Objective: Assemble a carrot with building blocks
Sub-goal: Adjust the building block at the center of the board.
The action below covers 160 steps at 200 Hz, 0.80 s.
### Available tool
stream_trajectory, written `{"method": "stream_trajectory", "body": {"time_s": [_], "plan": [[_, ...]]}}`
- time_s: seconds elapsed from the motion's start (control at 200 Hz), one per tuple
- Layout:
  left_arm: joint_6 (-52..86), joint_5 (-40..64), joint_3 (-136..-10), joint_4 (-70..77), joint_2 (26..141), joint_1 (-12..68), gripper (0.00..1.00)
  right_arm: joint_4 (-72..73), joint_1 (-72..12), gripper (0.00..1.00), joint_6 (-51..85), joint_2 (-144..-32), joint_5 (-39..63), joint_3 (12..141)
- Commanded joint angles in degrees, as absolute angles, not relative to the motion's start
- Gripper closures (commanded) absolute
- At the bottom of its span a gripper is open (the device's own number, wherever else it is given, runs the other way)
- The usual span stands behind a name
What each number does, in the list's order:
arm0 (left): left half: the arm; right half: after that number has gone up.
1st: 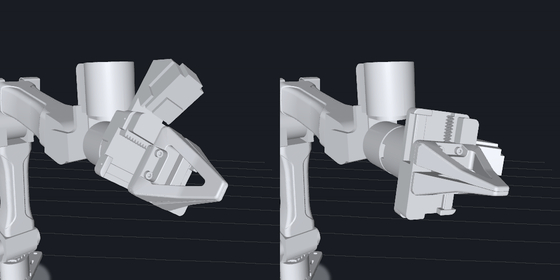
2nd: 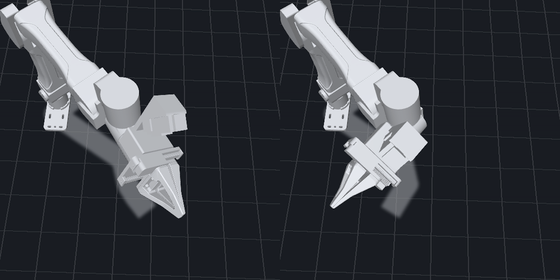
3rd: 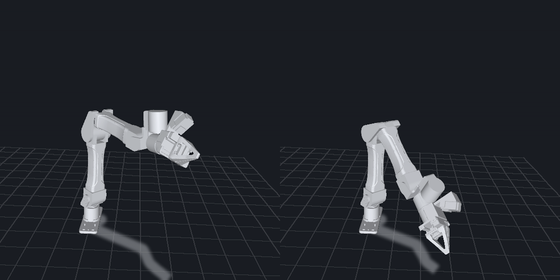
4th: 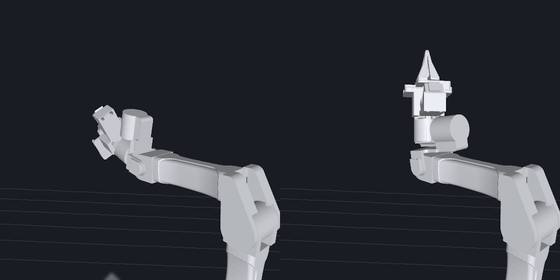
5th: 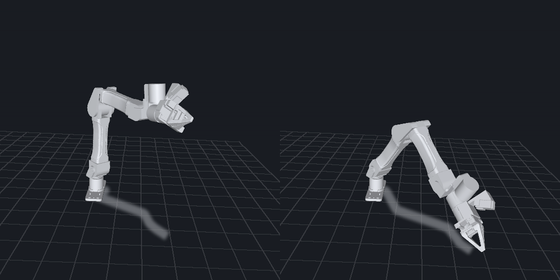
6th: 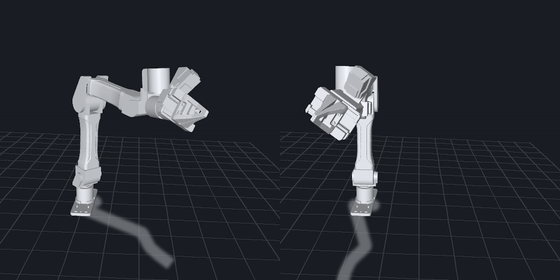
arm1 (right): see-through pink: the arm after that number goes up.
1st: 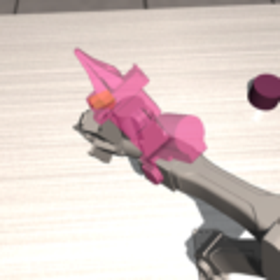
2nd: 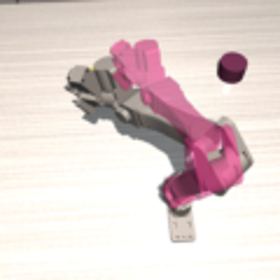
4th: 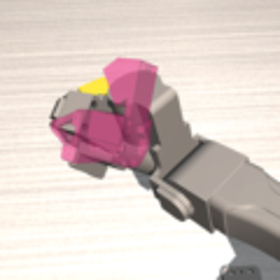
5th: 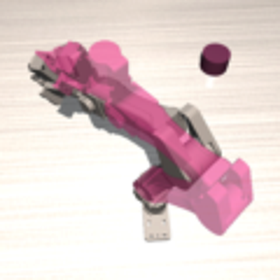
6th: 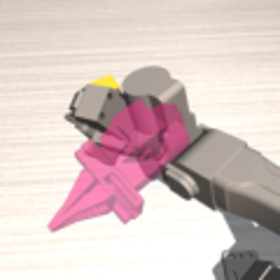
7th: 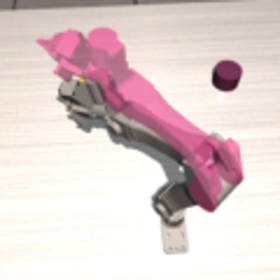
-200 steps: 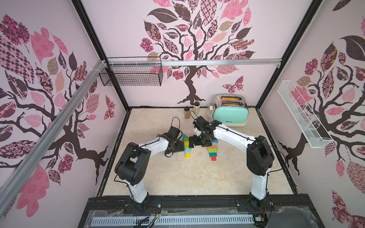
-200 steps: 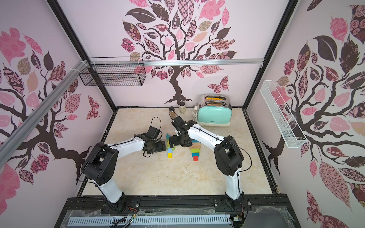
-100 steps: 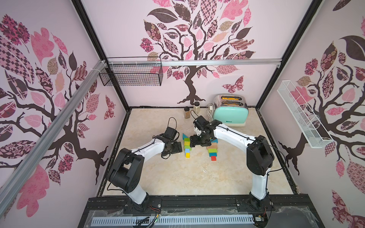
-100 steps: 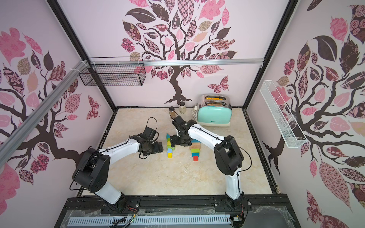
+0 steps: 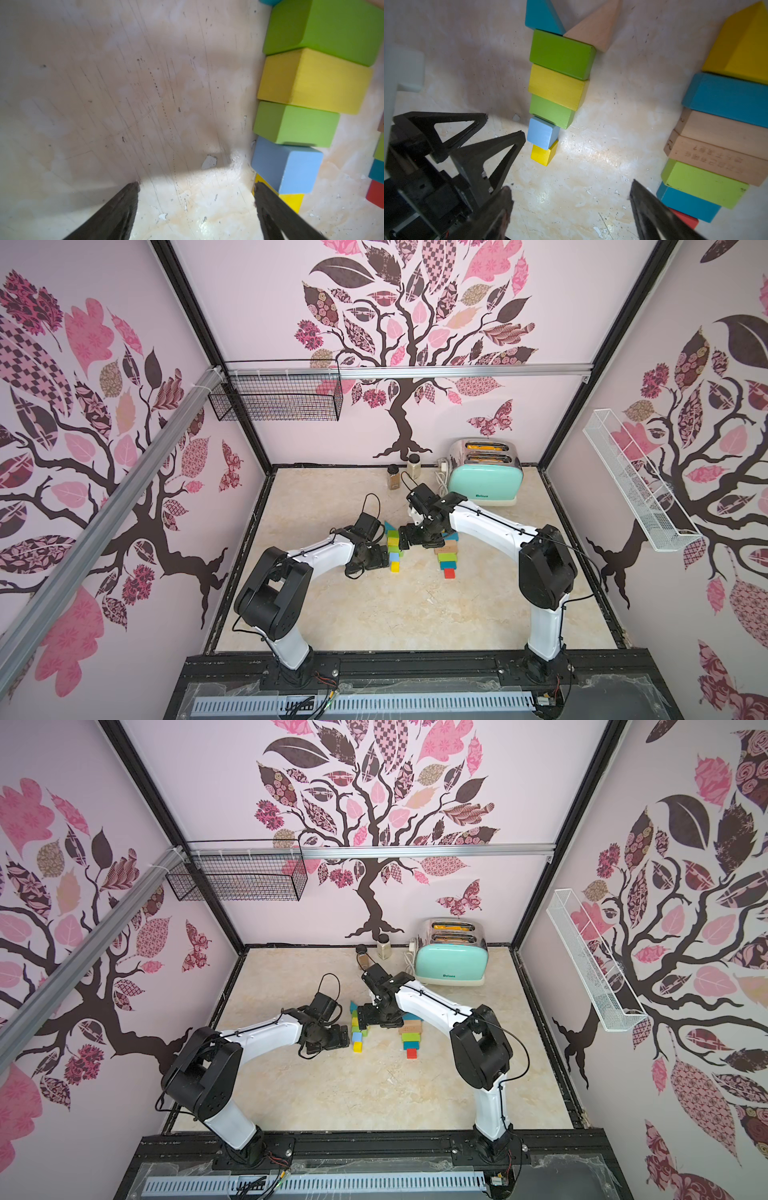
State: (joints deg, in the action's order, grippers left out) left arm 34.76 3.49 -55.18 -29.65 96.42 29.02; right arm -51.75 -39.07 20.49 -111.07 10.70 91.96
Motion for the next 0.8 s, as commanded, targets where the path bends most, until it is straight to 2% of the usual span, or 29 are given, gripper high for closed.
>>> {"method": "stream_trajectory", "body": {"time_s": [0.0, 0.19, 0.795], "plan": [[34.84, 2.06, -56.18, -29.94, 97.67, 29.00, 0.08, -51.14, -38.77, 0.07, 20.48, -110.56, 10.81, 91.27], [34.48, 1.89, -56.92, -29.06, 98.70, 28.92, 0.08, -51.13, -38.84, 0.01, 20.32, -110.72, 10.94, 91.50], [33.58, 2.21, -58.73, -28.30, 101.42, 29.98, 0.09, -51.15, -38.79, 0.01, 19.95, -111.00, 11.43, 91.76]]}}
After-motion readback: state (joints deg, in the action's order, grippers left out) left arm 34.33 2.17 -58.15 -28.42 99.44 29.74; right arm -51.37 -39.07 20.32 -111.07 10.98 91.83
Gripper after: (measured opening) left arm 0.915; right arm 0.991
